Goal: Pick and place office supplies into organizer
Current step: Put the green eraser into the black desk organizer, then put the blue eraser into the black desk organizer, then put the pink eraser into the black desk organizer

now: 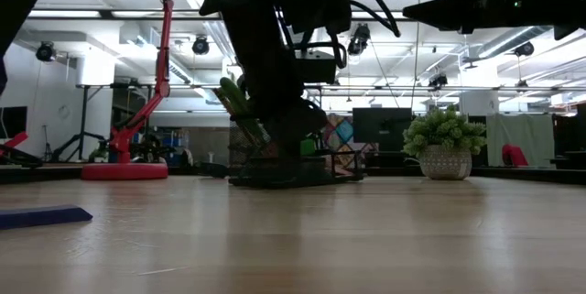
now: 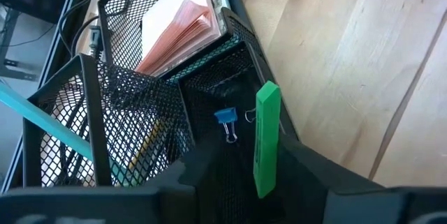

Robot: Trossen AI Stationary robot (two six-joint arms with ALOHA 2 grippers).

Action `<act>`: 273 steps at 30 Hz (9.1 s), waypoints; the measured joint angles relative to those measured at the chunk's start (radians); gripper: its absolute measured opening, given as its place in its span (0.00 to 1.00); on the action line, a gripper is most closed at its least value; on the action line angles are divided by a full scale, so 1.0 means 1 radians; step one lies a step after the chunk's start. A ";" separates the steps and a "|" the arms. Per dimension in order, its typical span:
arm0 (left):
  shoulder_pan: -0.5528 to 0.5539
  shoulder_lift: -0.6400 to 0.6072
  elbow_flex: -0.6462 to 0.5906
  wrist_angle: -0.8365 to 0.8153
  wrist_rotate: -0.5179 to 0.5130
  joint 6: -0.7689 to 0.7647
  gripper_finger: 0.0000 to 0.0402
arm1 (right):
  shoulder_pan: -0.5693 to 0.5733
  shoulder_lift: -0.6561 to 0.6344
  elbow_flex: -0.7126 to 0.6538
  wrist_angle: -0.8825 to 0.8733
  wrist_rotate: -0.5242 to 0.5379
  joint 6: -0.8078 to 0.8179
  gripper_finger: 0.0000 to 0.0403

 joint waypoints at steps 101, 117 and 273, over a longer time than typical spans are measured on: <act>-0.449 -0.113 0.013 -0.296 0.685 -1.056 0.49 | 0.000 0.000 0.001 0.003 0.000 -0.003 0.02; -0.452 -0.005 -0.015 -0.294 0.708 -1.069 0.49 | 0.000 0.000 0.001 0.001 0.000 -0.004 0.02; -0.516 -0.250 -0.204 -0.628 0.818 -1.272 0.35 | 0.000 0.000 0.000 -0.003 0.000 0.000 0.02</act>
